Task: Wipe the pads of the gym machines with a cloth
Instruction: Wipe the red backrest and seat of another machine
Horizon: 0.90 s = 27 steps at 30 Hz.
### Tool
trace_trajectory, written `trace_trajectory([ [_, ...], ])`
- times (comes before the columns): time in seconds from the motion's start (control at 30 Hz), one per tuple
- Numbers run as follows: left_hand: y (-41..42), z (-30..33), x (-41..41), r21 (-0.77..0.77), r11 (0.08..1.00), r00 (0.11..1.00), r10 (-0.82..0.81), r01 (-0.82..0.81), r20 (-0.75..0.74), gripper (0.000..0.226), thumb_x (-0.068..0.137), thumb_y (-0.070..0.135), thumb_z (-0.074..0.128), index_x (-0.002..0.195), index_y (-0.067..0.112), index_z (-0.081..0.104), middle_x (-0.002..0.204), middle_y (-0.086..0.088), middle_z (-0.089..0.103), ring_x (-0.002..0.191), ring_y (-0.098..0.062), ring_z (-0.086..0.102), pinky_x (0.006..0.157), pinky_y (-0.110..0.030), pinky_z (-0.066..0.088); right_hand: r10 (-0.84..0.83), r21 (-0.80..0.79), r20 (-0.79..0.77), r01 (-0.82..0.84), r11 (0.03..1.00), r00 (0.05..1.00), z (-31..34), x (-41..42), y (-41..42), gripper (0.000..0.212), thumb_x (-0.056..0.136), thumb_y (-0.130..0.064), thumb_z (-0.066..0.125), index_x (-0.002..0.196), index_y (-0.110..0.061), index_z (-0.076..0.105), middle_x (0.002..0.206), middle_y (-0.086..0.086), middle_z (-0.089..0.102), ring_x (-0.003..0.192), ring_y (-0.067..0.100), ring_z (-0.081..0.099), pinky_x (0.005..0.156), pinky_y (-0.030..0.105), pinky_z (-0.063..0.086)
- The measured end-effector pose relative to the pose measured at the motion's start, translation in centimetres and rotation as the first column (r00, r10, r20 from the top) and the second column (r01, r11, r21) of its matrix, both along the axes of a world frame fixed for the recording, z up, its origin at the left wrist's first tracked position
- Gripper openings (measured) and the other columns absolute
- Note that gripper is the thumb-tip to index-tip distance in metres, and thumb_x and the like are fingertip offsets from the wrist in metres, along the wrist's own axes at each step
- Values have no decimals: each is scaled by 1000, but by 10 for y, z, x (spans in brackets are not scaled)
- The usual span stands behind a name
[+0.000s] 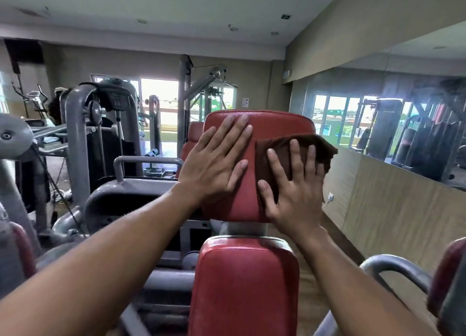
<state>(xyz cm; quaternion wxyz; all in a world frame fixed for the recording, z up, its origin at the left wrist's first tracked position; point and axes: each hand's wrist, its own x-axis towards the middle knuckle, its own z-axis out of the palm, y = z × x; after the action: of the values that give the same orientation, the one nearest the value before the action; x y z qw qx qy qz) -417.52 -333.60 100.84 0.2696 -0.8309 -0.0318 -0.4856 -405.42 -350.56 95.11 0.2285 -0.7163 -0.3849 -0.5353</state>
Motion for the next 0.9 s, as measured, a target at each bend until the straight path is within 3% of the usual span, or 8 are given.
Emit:
trace_trajectory([
  [0.13,1,1,-1,-28,997,997,-77,78,18,64,98,34,32,157,11,22,165,-7,15,153,-21,9,122,-46,17,-35,-53,-36,33,998,999,-74,-25,12,69,90,-58,52,152,-37,33,165,7,18,147,37,27,109,63,27],
  [0.23,4,3,-1,-71,980,982,-185,186,23,62,96,28,35,155,11,27,164,-6,19,152,-20,12,122,-47,16,-61,-2,-125,61,998,990,-76,-42,25,66,93,-63,42,152,-38,29,163,6,20,135,33,38,100,58,36],
  [0.37,5,3,-3,-93,968,972,-233,234,20,61,97,27,34,155,11,27,163,-7,21,152,-20,13,123,-43,12,-66,-13,-127,65,998,990,-63,-60,47,65,93,-67,41,151,-39,31,165,3,16,143,28,30,109,62,19],
  [0.5,5,2,-5,-93,978,982,-188,187,-4,61,99,32,30,156,12,24,164,-6,17,153,-19,9,123,-43,11,-53,-57,-139,46,997,989,-63,-55,36,70,89,-69,43,153,-45,25,168,-2,4,149,25,17,109,70,14],
  [0.57,5,0,-3,-92,981,985,-171,170,3,60,101,34,28,156,12,23,165,-5,17,153,-19,9,123,-45,14,-69,-26,-170,66,998,983,-57,-39,19,70,89,-69,42,152,-46,26,168,1,6,150,30,15,108,74,13],
  [0.73,7,-4,3,-80,984,987,-160,161,21,60,102,35,30,157,13,20,165,-5,15,153,-19,8,122,-48,16,-67,-24,-225,63,998,972,-38,-23,4,66,92,-70,37,152,-50,19,168,11,-5,147,54,-11,108,76,6],
  [0.8,6,-5,2,-75,986,988,-148,150,31,61,102,35,31,157,13,20,165,-5,15,153,-19,8,122,-47,15,-49,-19,-213,46,999,976,-36,-22,6,62,96,-64,36,153,-46,20,167,12,1,148,54,-7,110,74,8],
  [0.9,3,-4,2,-93,989,994,-112,112,5,61,102,35,29,158,13,18,165,-5,13,153,-20,7,122,-47,14,-33,39,-159,40,998,987,-38,-16,7,54,102,-43,39,153,-29,32,163,15,22,147,51,12,111,68,22],
])
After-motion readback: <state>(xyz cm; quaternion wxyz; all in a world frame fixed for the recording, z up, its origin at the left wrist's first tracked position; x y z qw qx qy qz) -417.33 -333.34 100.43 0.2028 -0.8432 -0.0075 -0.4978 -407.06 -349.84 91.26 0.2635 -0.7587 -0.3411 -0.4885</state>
